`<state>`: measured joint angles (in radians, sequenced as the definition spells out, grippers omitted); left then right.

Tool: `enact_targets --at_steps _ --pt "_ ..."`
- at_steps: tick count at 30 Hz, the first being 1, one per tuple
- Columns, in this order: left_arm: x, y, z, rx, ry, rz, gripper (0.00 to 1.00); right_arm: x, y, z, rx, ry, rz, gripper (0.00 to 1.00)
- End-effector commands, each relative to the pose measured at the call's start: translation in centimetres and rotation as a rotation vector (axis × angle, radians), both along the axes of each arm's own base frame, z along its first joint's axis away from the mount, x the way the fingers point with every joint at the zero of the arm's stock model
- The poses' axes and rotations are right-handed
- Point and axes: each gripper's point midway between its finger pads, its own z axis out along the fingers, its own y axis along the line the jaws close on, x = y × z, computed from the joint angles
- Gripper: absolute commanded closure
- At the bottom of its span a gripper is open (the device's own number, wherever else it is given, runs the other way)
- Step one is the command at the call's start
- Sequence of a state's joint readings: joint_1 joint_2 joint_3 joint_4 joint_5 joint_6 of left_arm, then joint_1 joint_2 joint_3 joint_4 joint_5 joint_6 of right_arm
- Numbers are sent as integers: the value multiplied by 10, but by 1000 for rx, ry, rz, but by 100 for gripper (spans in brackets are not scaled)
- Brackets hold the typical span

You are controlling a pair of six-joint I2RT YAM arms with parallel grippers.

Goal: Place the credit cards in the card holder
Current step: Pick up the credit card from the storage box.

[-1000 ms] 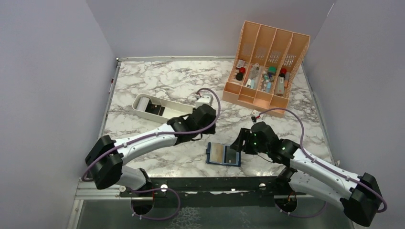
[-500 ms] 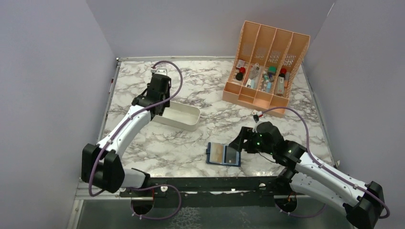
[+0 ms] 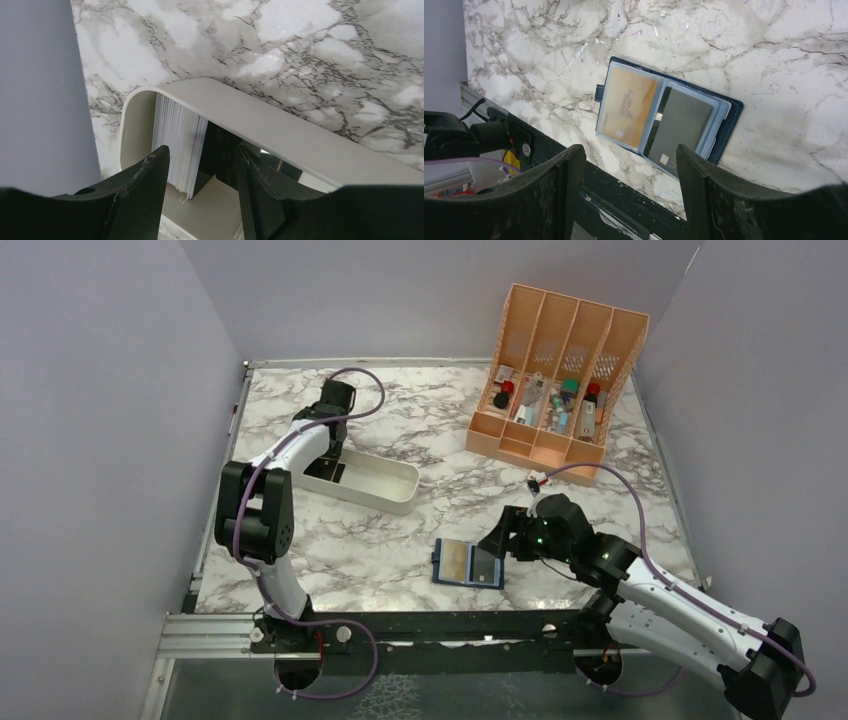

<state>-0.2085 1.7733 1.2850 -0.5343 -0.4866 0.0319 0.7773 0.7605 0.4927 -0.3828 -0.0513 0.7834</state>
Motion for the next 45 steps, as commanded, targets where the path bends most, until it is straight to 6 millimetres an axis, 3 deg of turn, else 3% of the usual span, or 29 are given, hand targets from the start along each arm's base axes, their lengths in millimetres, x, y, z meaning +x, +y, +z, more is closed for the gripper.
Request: enact_targets --at_steps 1,9,15,20,25,28,32,37,45 --pt "8 22 4 112 15 32 46 3 4 14 25 -46 17 29" --pt "9 32 -20 160 83 34 46 5 6 15 21 -45 17 29" --pt "11 32 -16 165 76 28 63 4 5 16 23 -43 14 29" --pt "10 31 -8 171 64 24 72 3 4 16 25 -44 16 29" --pt "19 27 19 159 1 16 79 2 4 18 32 -48 17 29" --pt "19 22 24 133 -10 4 86 2 5 17 36 -42 20 29" --pt "13 8 30 66 -19 -10 93 1 6 17 40 -36 19 29" --pt "2 -26 42 -96 -43 -61 100 1 8 17 50 -33 24 29" --pt "-19 -63 81 -345 -119 -126 100 -1 16 19 77 -32 58 29"
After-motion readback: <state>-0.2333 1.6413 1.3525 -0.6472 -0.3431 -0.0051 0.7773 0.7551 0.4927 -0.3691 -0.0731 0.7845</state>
